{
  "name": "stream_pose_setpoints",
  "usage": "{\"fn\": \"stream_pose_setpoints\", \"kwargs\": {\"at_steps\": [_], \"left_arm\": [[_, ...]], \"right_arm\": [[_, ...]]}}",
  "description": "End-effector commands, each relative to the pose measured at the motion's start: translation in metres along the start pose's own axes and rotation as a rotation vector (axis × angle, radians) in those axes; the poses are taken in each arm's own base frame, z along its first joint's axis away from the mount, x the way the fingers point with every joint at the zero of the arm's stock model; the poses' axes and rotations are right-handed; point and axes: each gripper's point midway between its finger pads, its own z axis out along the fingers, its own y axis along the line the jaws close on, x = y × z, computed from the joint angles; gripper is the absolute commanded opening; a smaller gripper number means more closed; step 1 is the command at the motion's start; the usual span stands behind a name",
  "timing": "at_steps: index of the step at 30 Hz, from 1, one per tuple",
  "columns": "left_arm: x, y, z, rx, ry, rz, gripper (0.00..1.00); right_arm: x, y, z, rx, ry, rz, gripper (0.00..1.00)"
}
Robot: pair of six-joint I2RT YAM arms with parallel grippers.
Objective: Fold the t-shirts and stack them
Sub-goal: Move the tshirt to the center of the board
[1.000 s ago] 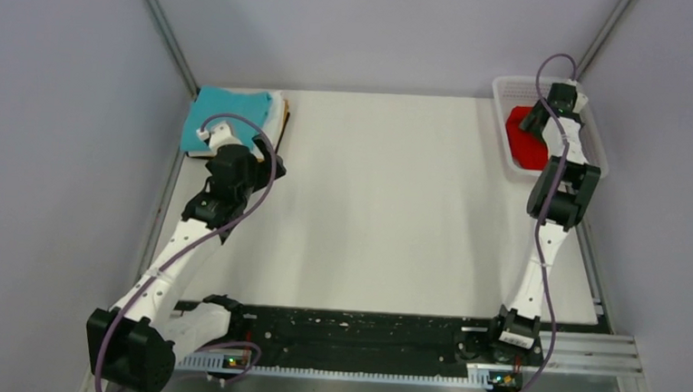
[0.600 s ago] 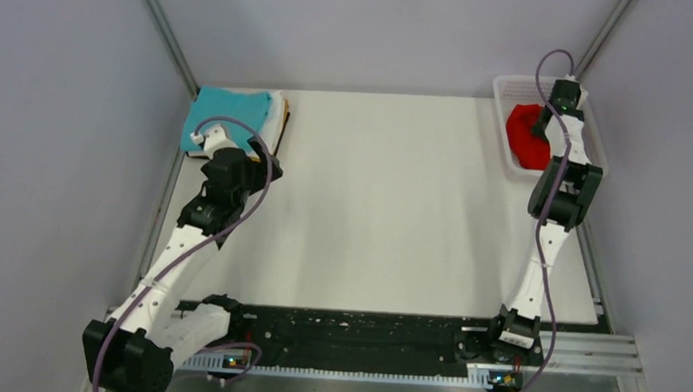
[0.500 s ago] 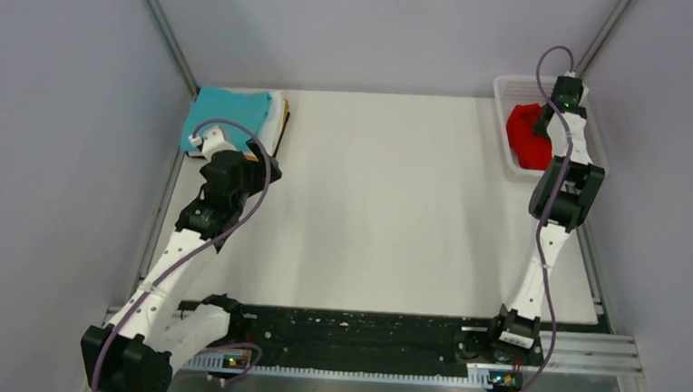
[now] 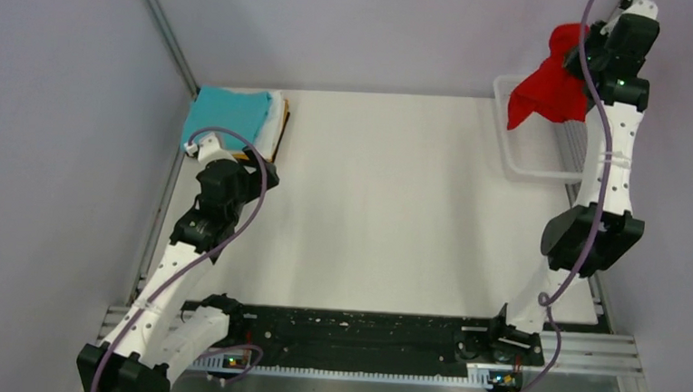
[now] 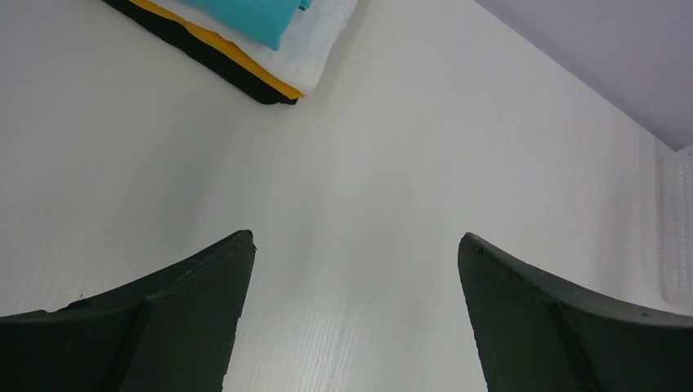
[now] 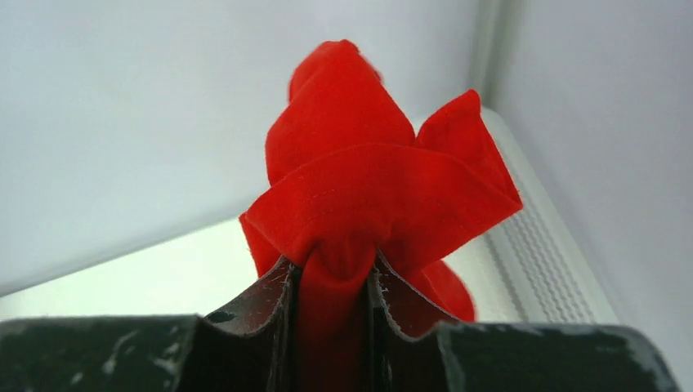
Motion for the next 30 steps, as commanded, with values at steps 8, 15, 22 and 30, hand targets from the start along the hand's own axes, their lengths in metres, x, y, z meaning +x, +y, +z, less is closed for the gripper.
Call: {"fn": "stream_pose_setpoints", "kwargs": {"at_steps": [8, 15, 22, 30], "left_arm": [[-0.003, -0.007, 0.005, 0.042, -0.015, 0.068, 0.99], [0.003, -0.001, 0.009, 0.017, 0.002, 0.097, 0.99], [0.009, 0.001, 0.013, 0.015, 0.014, 0.099, 0.99], [0.020, 0.007, 0.023, -0.016, 0.046, 0.127, 0.99]], "right_arm": [[-0.038, 0.232, -0.182, -0.857, -0.115, -0.108, 0.00], [0.016, 0.315, -0.254, -1.253, 0.007, -0.183, 0.00], [0.125, 0.282, -0.194, -1.024, 0.256, -0.170, 0.03], [0.240, 0.140, -0.097, -0.183, 0.431, -0.265, 0.97]]}}
